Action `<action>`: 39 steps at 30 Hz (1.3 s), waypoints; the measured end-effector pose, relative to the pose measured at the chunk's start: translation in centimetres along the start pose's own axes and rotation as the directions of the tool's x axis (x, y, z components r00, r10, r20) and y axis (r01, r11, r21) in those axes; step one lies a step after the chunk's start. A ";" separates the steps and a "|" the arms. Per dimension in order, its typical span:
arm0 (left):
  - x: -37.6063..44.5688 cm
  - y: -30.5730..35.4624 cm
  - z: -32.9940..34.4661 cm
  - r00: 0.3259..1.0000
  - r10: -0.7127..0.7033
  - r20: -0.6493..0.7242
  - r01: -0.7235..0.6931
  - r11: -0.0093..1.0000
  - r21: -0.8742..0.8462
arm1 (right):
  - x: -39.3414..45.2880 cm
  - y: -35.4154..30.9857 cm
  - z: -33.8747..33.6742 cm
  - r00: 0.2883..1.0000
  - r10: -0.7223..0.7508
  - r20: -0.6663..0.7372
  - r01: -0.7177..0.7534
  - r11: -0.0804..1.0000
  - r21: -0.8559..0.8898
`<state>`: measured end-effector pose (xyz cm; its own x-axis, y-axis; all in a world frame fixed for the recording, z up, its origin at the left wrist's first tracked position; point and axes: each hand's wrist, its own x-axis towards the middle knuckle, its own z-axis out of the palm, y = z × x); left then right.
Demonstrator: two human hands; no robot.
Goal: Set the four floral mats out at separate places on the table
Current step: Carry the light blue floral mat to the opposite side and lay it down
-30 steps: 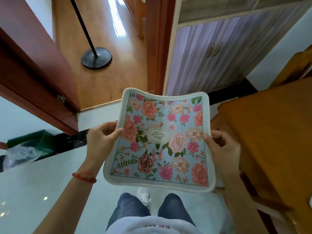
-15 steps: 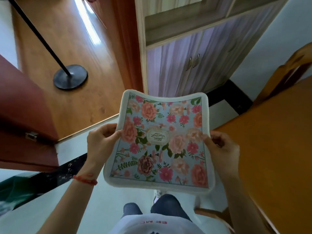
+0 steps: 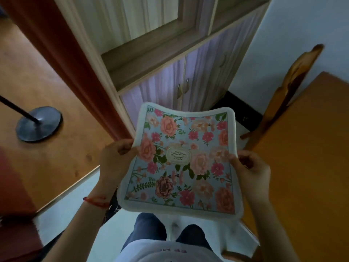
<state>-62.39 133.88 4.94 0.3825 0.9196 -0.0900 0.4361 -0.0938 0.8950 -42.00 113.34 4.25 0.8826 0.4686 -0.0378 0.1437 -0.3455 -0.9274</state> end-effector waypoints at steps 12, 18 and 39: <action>15.9 4.5 7.6 0.925 0.133 0.355 -0.123 0.991 -0.049 | 5.6 -0.8 1.5 0.899 0.163 -0.406 -0.184 0.983 -0.013; 20.9 7.1 11.6 0.856 0.243 0.456 -0.231 0.969 -0.082 | 7.9 -1.5 1.9 0.807 0.208 -0.553 -0.231 0.973 0.030; 30.4 16.4 25.4 0.801 0.307 0.513 -0.269 0.952 -0.149 | 23.8 -1.1 -4.5 0.754 0.221 -0.619 -0.212 0.973 0.090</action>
<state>-22.97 150.58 5.78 0.8585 0.5123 -0.0216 0.1906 -0.2798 0.9410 -19.13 121.23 6.02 0.9741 -0.2263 -0.0036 -0.0875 -0.3621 -0.9280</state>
